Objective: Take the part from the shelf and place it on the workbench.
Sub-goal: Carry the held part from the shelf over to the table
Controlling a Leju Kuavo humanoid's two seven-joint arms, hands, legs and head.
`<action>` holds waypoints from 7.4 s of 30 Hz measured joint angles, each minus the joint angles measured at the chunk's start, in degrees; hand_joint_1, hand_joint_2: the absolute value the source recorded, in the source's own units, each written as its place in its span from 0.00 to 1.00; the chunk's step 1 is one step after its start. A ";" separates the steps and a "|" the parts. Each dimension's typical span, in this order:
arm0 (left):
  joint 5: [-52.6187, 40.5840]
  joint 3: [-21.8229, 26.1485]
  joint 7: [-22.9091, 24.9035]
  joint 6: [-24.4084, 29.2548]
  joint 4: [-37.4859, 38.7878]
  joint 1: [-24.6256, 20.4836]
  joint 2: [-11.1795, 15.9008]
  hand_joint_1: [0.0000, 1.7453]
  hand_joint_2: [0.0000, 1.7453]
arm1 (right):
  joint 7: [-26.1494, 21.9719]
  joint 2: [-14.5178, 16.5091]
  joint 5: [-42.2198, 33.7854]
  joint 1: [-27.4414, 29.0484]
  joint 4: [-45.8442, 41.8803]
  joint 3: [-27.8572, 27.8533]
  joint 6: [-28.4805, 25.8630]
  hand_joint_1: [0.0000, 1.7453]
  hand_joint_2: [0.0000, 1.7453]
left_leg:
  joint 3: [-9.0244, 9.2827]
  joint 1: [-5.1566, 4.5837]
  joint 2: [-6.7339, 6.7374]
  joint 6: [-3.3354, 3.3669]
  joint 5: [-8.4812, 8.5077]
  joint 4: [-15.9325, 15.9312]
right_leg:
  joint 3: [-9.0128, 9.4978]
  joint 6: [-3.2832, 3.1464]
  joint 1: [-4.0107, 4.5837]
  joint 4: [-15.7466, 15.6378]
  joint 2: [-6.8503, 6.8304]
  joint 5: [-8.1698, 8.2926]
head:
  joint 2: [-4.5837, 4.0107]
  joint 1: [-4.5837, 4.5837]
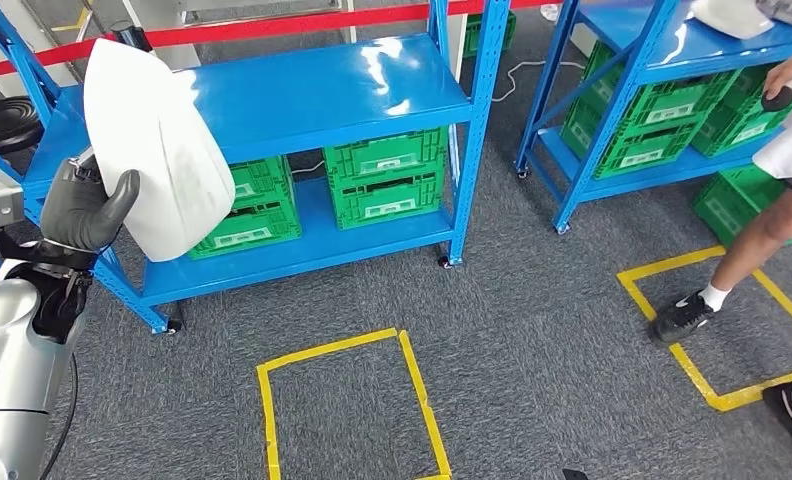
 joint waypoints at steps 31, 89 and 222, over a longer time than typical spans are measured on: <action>-1.47 -0.32 -3.21 -1.02 4.31 -3.28 1.12 1.00 1.00 | -1.60 0.52 -0.95 0.01 0.04 -2.01 3.37 0.00 1.00 | 0.32 -0.61 0.16 1.07 -0.15 -1.34 | 0.14 -0.39 0.38 -0.34 0.17 -0.08 | -0.01 -0.03; 1.70 -1.87 -6.53 -1.04 8.18 -2.68 7.10 1.00 1.00 | -3.62 0.79 2.27 0.67 0.07 -2.73 7.06 0.00 1.00 | -8.35 0.16 0.47 -0.40 0.58 7.47 | 4.69 -1.22 -0.37 0.42 -2.18 -5.57 | 0.00 -0.13; 2.51 -0.94 -8.09 -0.87 5.70 -2.53 12.79 1.00 1.00 | -2.21 1.05 6.18 0.72 0.09 -1.48 8.26 0.00 1.00 | -6.76 -0.08 -0.50 2.14 5.96 -1.46 | 1.61 0.86 0.00 10.64 -0.36 -12.59 | 0.00 -0.37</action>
